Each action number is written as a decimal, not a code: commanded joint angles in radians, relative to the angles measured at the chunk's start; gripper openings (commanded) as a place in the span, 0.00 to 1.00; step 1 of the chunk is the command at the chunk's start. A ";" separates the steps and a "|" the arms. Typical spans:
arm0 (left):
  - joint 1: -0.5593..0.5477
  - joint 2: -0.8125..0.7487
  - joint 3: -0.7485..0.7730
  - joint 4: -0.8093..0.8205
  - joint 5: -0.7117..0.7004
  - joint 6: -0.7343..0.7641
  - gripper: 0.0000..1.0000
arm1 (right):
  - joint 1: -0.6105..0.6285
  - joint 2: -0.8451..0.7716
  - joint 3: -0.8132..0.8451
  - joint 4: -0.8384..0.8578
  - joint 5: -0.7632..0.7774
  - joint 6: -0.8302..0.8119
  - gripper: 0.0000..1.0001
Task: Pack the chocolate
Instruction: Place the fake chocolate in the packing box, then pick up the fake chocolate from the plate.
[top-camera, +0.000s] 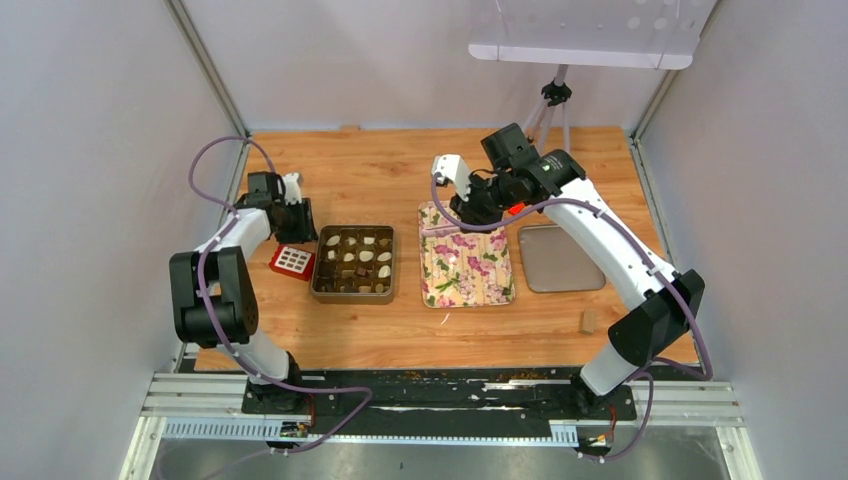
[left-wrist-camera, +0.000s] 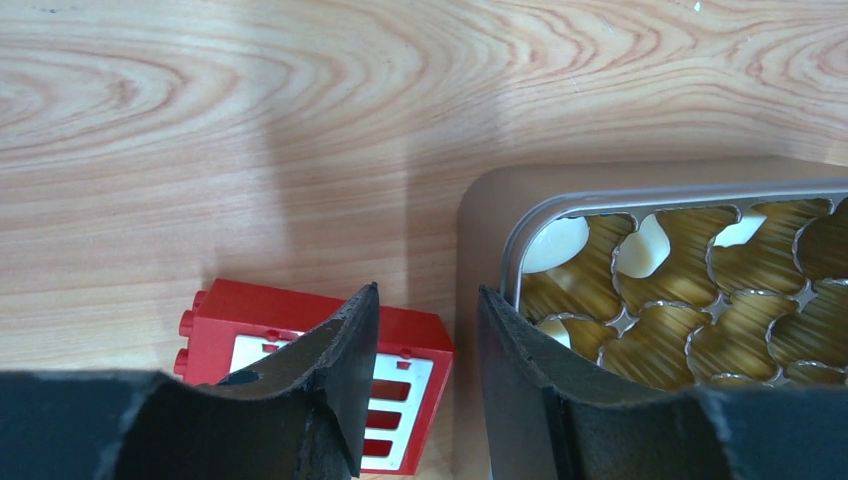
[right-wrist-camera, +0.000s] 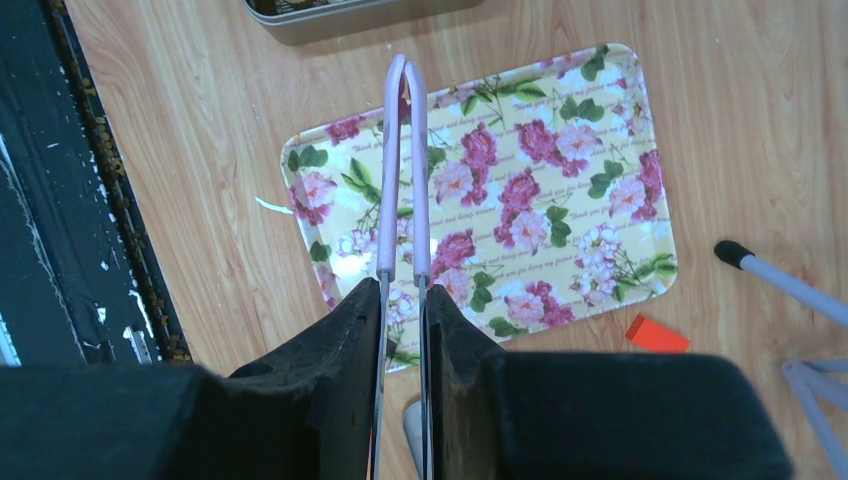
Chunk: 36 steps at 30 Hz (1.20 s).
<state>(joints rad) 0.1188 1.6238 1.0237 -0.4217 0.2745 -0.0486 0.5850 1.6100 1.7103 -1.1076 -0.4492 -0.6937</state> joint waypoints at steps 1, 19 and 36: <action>-0.010 -0.066 0.024 0.003 -0.023 -0.035 0.50 | -0.027 -0.012 0.016 0.021 0.001 -0.008 0.20; -0.069 -0.009 0.072 0.043 0.014 0.032 0.48 | -0.036 -0.022 -0.007 0.041 0.009 0.008 0.22; -0.070 0.000 0.068 0.028 0.003 0.048 0.30 | -0.049 -0.052 -0.062 0.069 0.026 0.010 0.22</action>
<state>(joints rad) 0.0525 1.6581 1.0893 -0.4076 0.2790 -0.0231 0.5411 1.5970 1.6478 -1.0843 -0.4198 -0.6899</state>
